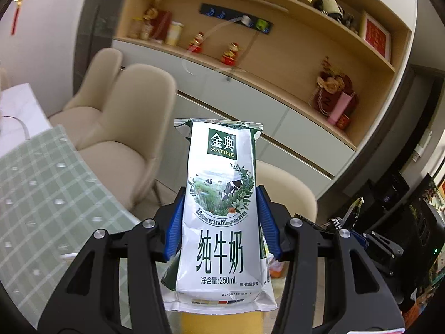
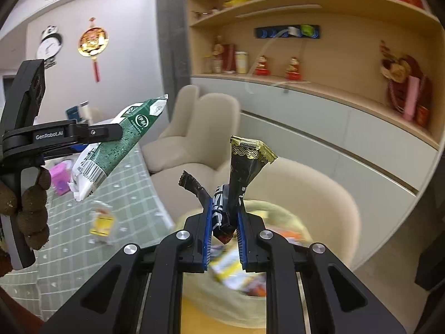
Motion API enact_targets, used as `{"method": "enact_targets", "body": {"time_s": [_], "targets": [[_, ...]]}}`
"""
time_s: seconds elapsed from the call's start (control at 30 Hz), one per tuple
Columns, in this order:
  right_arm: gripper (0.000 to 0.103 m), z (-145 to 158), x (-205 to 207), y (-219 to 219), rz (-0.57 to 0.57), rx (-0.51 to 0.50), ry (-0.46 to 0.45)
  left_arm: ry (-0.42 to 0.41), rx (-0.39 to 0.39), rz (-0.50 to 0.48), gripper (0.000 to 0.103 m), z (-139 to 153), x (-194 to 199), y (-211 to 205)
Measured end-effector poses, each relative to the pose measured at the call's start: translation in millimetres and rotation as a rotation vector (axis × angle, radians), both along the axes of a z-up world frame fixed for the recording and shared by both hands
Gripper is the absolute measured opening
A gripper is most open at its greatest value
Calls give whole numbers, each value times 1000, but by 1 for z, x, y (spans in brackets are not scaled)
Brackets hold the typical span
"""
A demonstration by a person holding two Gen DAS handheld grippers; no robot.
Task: Collect trash
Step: 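Carry the carton and black wrappers to the bin and release both inside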
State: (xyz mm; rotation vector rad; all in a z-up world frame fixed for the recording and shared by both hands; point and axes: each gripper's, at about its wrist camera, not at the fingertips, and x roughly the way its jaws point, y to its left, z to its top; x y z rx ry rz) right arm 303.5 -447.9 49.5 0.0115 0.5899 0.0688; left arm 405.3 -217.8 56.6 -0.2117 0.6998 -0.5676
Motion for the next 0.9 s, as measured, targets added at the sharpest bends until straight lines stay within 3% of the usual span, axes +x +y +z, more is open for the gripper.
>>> {"method": "enact_targets", "body": {"time_s": [0.2,0.4,0.53,0.77,0.9], "targets": [[16,-16,1,-55,-79,29,12,30,10,-96,47,-26,11,-73],[16,-24,2,-94,-132,60,10,61,5,-130,47,-50,17,-106],[16,-34,9,-108,-139,66,25,104,43,-151,47,-76,29,-130],[16,-48,21,-124,-167,96,42,298,257,-145,46,-148,56,-172],[16,-55,29,-127,-165,98,59,269,344,-179,46,-151,44,-183]]}}
